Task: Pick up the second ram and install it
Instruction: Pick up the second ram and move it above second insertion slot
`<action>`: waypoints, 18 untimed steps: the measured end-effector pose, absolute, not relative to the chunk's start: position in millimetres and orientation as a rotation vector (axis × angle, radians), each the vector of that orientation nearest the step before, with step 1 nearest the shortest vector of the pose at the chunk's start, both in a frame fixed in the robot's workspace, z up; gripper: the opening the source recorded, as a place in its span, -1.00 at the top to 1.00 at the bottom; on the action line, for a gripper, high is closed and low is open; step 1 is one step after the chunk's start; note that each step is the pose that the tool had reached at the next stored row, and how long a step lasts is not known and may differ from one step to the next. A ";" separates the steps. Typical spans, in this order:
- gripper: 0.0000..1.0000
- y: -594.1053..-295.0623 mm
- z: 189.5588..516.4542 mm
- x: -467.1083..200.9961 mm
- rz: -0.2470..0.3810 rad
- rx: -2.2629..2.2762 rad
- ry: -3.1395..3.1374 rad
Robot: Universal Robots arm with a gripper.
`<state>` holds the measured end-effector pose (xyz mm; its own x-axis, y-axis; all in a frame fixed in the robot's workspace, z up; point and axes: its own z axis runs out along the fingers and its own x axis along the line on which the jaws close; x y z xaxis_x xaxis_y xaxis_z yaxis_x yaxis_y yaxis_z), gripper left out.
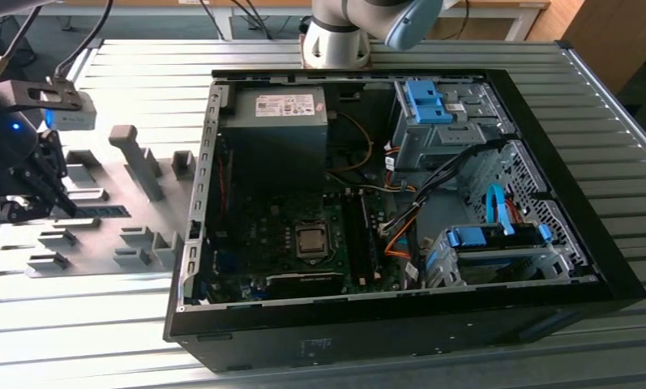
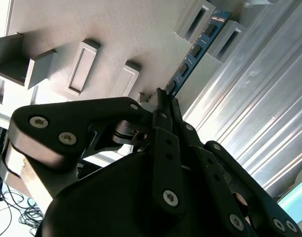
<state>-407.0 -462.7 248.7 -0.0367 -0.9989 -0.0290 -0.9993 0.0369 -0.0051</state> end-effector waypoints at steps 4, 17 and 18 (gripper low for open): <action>0.72 -462.8 249.7 -407.0 0.026 -2.163 2.244; 0.72 -462.7 253.4 -407.0 0.026 -2.163 2.245; 0.72 -462.7 253.9 -407.0 0.026 -2.163 2.244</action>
<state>-407.0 -462.7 253.9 -0.0367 -0.9989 -0.0289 -0.9993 0.0369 -0.0049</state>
